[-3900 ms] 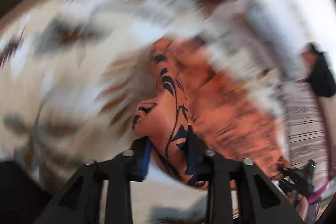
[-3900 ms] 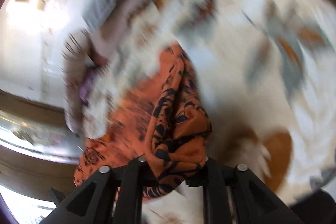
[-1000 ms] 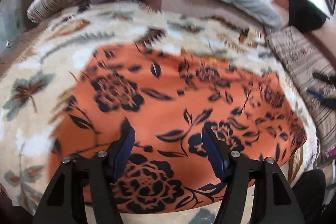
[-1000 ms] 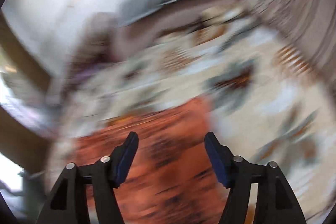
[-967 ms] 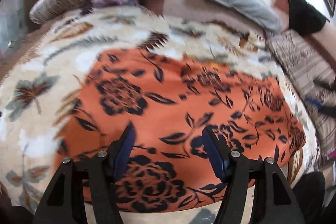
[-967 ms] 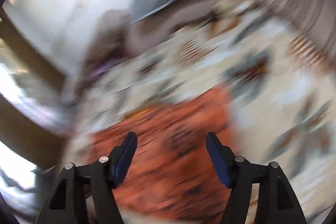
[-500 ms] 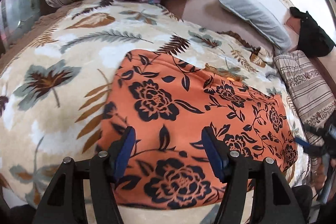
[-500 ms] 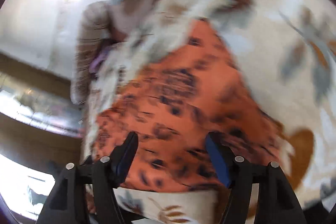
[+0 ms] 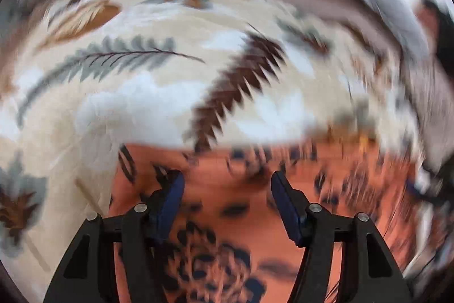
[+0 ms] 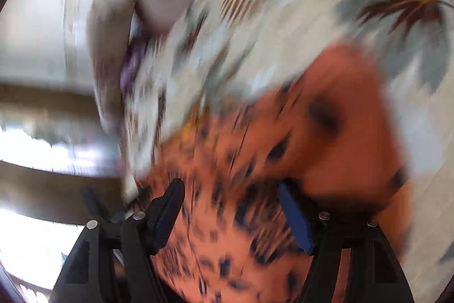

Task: Fold small clothes

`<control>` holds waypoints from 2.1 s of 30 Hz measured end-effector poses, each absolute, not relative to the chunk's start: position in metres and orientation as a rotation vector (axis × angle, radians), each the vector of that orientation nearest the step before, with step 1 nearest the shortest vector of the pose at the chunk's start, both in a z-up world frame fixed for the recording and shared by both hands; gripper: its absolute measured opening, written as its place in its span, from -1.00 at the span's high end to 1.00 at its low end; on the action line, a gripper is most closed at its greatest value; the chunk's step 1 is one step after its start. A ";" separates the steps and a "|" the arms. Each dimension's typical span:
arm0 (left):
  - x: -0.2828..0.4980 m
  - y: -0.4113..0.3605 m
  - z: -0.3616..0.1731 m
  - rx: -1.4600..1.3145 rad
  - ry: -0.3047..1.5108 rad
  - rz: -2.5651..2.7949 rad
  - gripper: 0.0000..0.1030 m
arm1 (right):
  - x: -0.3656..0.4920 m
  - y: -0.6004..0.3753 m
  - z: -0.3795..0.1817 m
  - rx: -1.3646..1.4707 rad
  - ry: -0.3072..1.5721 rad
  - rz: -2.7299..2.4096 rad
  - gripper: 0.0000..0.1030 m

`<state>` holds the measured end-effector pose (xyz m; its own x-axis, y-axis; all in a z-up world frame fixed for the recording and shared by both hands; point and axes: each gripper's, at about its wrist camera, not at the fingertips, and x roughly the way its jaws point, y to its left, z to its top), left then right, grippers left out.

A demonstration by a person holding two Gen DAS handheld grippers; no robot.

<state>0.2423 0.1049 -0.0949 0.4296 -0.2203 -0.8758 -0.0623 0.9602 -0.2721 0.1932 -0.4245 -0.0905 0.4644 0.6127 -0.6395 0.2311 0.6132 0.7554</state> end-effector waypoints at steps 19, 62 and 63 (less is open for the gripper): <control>0.101 0.113 -0.037 -0.255 0.954 -0.067 -0.34 | 0.178 -0.302 -0.097 0.961 1.241 0.645 -0.54; 0.038 0.004 -0.056 -0.105 0.937 -0.081 -0.45 | 0.006 -0.416 -0.104 0.934 0.989 -0.011 0.70; 0.049 0.003 -0.071 -0.088 0.998 -0.065 -0.45 | 0.007 -0.418 -0.118 0.968 1.048 -0.007 0.60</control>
